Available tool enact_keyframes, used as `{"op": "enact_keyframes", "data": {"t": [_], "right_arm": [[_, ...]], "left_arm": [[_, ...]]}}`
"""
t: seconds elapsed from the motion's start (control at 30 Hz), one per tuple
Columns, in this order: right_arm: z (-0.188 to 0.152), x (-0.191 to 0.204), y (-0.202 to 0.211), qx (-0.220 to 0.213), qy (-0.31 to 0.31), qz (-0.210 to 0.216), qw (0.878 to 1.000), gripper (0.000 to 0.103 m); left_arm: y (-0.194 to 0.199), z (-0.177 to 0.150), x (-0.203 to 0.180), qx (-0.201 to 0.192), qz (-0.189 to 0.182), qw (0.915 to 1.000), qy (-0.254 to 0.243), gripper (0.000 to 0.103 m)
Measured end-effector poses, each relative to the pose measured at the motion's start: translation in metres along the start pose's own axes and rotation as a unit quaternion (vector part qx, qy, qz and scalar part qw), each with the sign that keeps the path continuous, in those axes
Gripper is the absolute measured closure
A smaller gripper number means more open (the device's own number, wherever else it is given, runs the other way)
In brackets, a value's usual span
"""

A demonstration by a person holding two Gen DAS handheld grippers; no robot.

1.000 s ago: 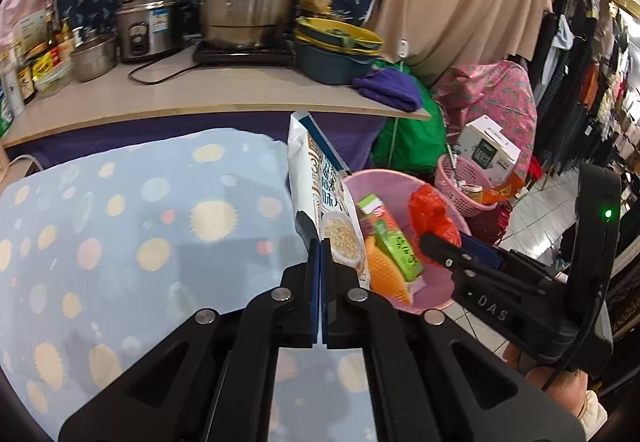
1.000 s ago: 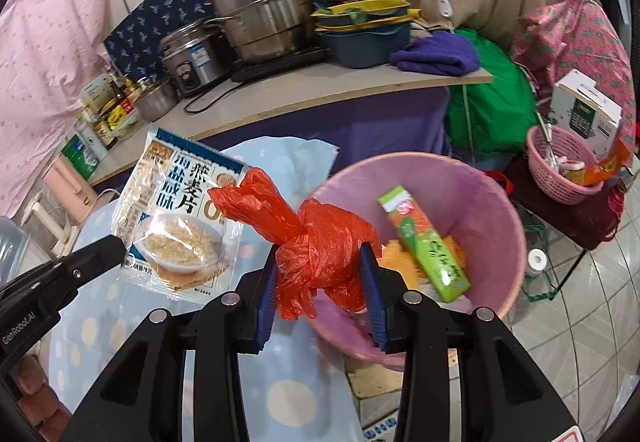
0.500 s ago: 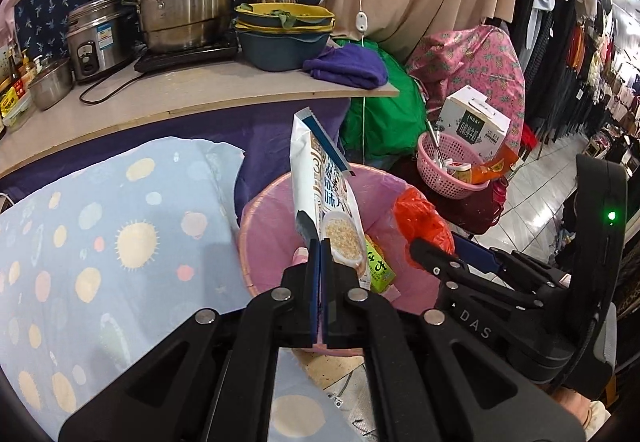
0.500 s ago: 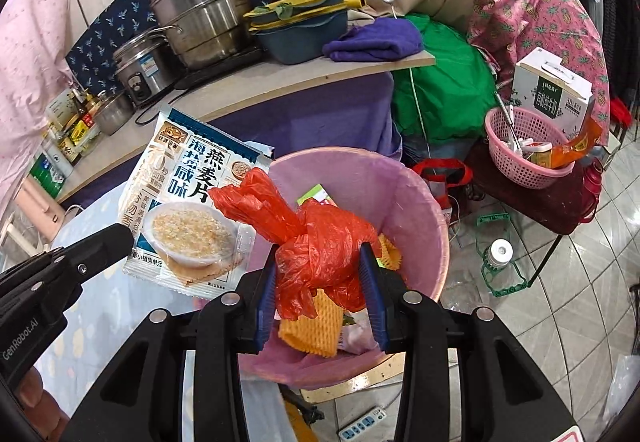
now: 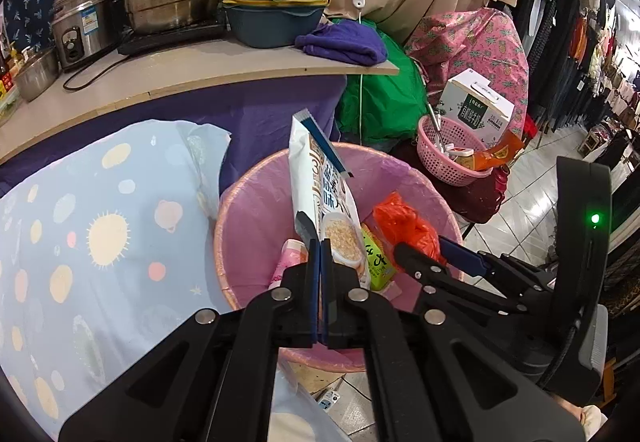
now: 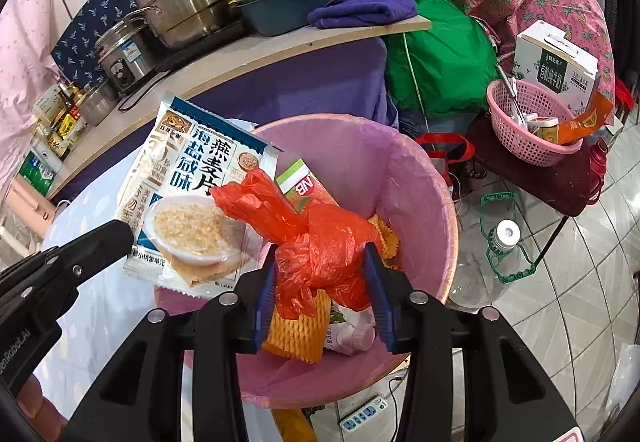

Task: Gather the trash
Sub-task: 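Carry red bag and snack packet over the bin and open both tools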

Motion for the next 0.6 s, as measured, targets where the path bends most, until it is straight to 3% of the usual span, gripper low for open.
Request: {"op": "enact_keyframes", "data": {"t": [0.1, 0.17, 0.6], "right_arm": [[-0.002, -0.003, 0.003, -0.009, -0.003, -0.012, 1.000, 0.041], [-0.001, -0.003, 0.006, -0.016, -0.003, -0.016, 1.000, 0.040], [-0.004, -0.002, 0.034, -0.024, 0.008, -0.027, 0.999, 0.037]], "left_arm": [[-0.003, -0.002, 0.002, -0.003, 0.010, 0.9999, 0.005, 0.088], [-0.002, -0.002, 0.004, -0.012, 0.018, 0.9997, 0.005, 0.066], [0.012, -0.005, -0.001, -0.038, 0.050, 0.9979, -0.015, 0.058]]}}
Point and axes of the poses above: each gripper's, at about its wrist camera, not at the fingertips, and y roughly against the way its jaws point, x to its left, z to its top, the point moved 5 cm from there along -y, roughly the way its jaws point, and after that the axes turned 14 degrees about y, right-handed, at the moved point
